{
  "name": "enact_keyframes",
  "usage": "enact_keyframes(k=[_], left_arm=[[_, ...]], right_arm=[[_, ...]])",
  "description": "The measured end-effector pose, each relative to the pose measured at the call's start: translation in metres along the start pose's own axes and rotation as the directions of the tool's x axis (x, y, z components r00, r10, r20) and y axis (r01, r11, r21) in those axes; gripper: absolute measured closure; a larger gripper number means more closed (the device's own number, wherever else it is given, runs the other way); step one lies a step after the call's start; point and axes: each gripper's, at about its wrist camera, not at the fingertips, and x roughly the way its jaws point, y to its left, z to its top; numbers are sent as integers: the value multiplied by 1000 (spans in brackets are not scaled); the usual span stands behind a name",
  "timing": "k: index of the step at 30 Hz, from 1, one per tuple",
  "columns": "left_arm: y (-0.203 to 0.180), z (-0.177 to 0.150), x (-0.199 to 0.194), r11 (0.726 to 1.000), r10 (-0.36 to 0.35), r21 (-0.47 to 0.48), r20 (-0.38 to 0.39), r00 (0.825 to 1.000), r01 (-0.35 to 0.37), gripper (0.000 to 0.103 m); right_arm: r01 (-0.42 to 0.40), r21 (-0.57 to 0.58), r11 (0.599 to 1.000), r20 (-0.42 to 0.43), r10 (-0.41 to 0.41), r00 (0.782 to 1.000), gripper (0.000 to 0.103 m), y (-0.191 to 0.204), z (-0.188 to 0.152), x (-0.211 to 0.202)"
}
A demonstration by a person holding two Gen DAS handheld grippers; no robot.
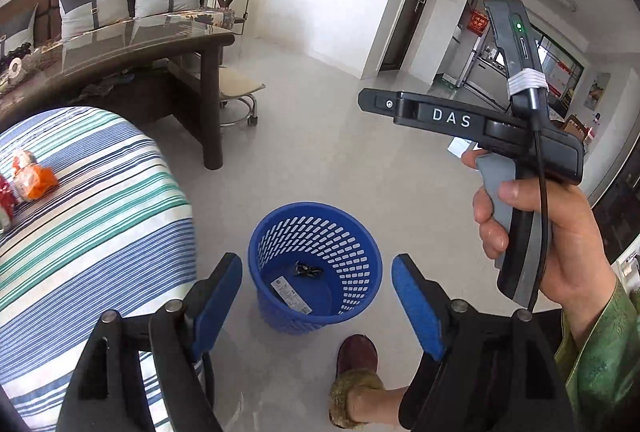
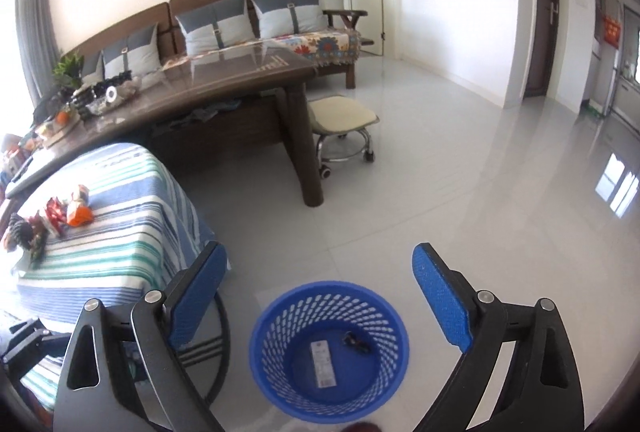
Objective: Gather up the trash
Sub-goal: 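Return both tools to the table and grasp the clear Kuromi box with the left tool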
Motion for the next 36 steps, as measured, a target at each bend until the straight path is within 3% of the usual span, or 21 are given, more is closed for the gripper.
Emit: enact_keyframes(k=[3, 6, 11, 16, 20, 23, 32, 36], left_arm=[[30, -28, -38, 996, 78, -31, 2, 997, -78, 24], [71, -54, -69, 984, 158, -78, -12, 987, -158, 24], [138, -102, -114, 945, 284, -156, -35, 958, -286, 24], [201, -132, -156, 910, 361, -191, -66, 930, -367, 24], [257, -142, -171, 907, 356, -204, -96, 930, -368, 24], [293, -134, -173, 917, 334, -198, -92, 938, -346, 24], [340, -101, -155, 963, 265, -12, -101, 959, -267, 24], [345, -91, -152, 982, 187, 12, -78, 979, -187, 24]], right_arm=[[-60, -62, 996, 25, 61, 998, 5, 52, -8, -7], [-161, -109, 981, -19, 160, 987, 5, 105, -28, -7], [-305, -239, 922, -99, 289, 952, 5, 197, -64, -8], [-414, -316, 854, -160, 382, 910, 5, 267, -97, -9], [-474, -360, 803, -208, 426, 880, 5, 306, -116, -7], [-484, -392, 782, -227, 427, 875, 5, 320, -123, -5], [-487, -351, 800, -242, 425, 872, 5, 317, -120, 5], [-488, -336, 806, -245, 425, 871, 5, 313, -118, 4]])
